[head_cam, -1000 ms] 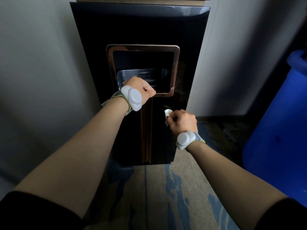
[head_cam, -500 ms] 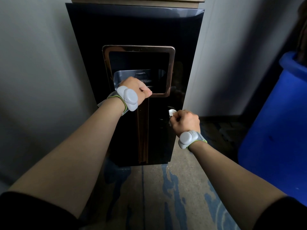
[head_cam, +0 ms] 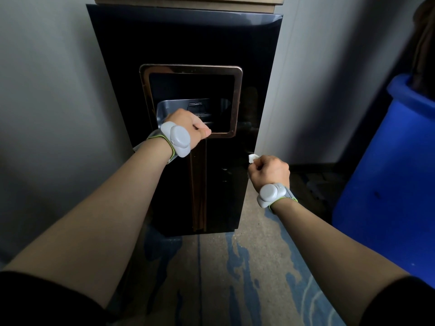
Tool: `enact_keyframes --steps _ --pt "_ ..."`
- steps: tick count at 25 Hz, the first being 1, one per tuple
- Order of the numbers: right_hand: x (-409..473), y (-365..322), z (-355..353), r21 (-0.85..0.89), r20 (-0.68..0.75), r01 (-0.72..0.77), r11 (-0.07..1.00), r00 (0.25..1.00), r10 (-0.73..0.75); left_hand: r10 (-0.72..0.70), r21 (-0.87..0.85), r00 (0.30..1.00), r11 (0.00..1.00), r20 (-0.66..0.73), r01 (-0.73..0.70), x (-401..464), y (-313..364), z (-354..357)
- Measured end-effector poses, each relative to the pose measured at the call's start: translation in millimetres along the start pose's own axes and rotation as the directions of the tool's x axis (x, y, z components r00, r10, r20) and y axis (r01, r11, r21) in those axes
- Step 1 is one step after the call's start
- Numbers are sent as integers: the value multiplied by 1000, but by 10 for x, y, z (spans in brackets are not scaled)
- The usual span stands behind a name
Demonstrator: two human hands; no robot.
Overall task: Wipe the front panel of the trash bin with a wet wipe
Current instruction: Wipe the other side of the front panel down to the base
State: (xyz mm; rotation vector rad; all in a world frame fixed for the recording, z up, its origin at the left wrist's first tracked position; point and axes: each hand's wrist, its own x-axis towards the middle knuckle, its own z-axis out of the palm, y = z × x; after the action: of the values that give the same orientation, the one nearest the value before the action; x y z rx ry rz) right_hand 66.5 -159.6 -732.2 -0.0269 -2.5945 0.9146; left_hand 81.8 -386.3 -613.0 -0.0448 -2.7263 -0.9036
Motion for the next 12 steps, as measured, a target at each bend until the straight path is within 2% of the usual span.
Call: enact_keyframes --steps 3,8,12 --pt "-17 -8 -28 73 -10 31 997 999 -30 0 0 1000 1000 -9 0 -1 -11 3" --pt "-123 -190 114 79 94 223 972 969 -230 10 -3 1000 1000 -5 -10 -8 0 3" --pt "-211 -325 278 142 152 266 953 946 -287 19 -3 1000 1000 -4 -19 -34 12 -3"
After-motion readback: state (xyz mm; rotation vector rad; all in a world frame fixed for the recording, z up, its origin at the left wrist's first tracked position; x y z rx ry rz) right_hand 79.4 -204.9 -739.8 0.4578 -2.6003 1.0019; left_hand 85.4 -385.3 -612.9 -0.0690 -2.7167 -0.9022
